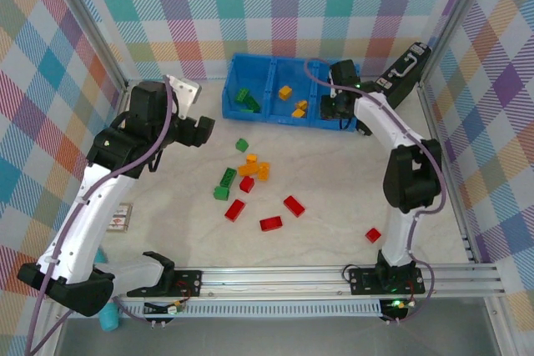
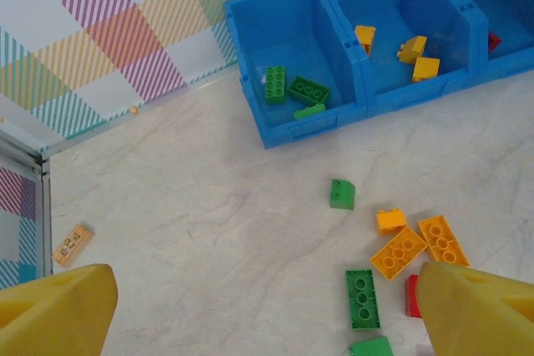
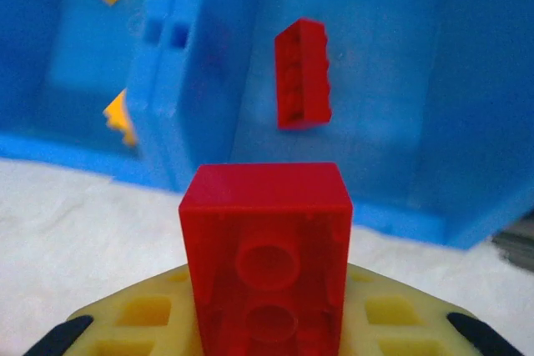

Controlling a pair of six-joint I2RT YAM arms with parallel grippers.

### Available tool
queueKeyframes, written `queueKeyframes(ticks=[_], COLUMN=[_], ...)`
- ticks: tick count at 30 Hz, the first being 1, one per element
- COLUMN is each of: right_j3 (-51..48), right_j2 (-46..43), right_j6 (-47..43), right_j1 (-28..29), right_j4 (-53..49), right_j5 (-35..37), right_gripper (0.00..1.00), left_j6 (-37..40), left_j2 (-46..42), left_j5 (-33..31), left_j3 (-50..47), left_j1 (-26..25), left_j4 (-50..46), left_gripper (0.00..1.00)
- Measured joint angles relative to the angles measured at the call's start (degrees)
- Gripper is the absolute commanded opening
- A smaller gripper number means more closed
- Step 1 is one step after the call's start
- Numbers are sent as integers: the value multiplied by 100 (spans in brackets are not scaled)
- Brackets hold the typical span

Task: Sort the legos into containers by color
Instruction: Place the lego in the container, then pick up the lego from the bottom-right of the table.

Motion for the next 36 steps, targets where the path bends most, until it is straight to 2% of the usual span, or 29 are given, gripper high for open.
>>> queueKeyframes(ticks=[7, 10, 22, 25, 26, 28, 32, 36], right_j3=[1318, 1733, 1794, 1078, 629, -267, -2098, -3543], right_j2=[1198, 1547, 1563, 835, 380, -586, -2835, -4398], right_j6=[-212, -280, -280, -9, 197, 608, 1902, 3287], right_j1=[-96, -140, -315, -315, -315, -313, -306, -304], right_j4=[-55, -103, -693, -966, -1062, -1257, -1674, -2107], right_j5=[262, 319, 356, 352, 350, 326, 260, 179], right_gripper=[35, 40, 60, 67, 71, 73, 76, 81], left_j6=[-17, -17, -13, -4, 9, 31, 55, 107], left_j2=[-2, 4, 295, 358, 372, 380, 345, 256], left_j5=[127, 136, 256, 264, 278, 330, 518, 660], left_j3=[-4, -4, -4, -4, -4, -15, -184, -496], left_j1=[28, 48, 81, 133, 177, 269, 501, 616], left_j4=[-96, -96, -85, -85, -83, -66, 59, 140], left_gripper=[93, 93, 95, 95, 96, 96, 96, 97])
